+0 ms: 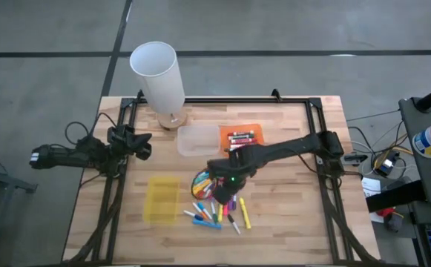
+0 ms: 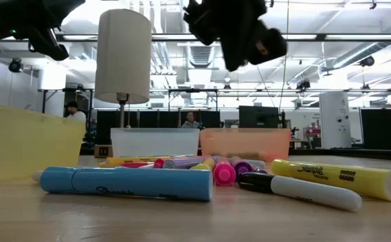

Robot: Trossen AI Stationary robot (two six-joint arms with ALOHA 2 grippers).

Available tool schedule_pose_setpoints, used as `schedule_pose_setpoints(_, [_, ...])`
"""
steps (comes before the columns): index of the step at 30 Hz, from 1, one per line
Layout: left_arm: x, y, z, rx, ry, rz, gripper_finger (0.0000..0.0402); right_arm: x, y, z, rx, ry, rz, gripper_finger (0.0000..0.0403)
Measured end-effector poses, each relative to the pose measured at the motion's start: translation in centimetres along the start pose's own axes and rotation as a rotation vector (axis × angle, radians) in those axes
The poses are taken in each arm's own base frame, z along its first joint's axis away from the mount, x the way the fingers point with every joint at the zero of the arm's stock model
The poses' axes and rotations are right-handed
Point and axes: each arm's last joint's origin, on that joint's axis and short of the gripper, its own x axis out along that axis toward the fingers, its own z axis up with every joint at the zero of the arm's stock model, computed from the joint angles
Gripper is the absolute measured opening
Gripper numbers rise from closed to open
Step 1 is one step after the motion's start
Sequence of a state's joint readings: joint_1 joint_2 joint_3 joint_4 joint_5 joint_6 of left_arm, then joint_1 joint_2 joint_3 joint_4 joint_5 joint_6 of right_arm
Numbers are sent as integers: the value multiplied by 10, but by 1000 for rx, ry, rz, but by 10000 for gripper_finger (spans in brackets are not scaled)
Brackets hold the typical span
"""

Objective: Pick & Place Markers
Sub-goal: Put the bottom right yellow highlighter into the transparent bin

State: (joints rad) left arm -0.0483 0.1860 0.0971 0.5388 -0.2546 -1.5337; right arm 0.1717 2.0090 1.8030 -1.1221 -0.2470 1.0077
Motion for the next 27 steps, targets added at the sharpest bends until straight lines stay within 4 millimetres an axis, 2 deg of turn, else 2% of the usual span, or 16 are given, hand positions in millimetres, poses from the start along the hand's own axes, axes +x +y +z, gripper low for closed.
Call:
schedule_pose_setpoints(8, [0, 0, 0, 0, 0, 0, 0, 25, 5, -33, 165, 59, -73, 9])
schedule_pose_setpoints(11, [0, 0, 0, 1, 0, 1, 0, 34, 3, -40, 205, 91, -97, 22])
schedule_pose_setpoints(21, [0, 0, 0, 13, 0, 1, 0, 57, 2, -47, 215, 126, -31, 151])
schedule_pose_setpoints(27, [0, 0, 0, 13, 0, 1, 0, 74, -9, -56, 217, 142, -90, 181])
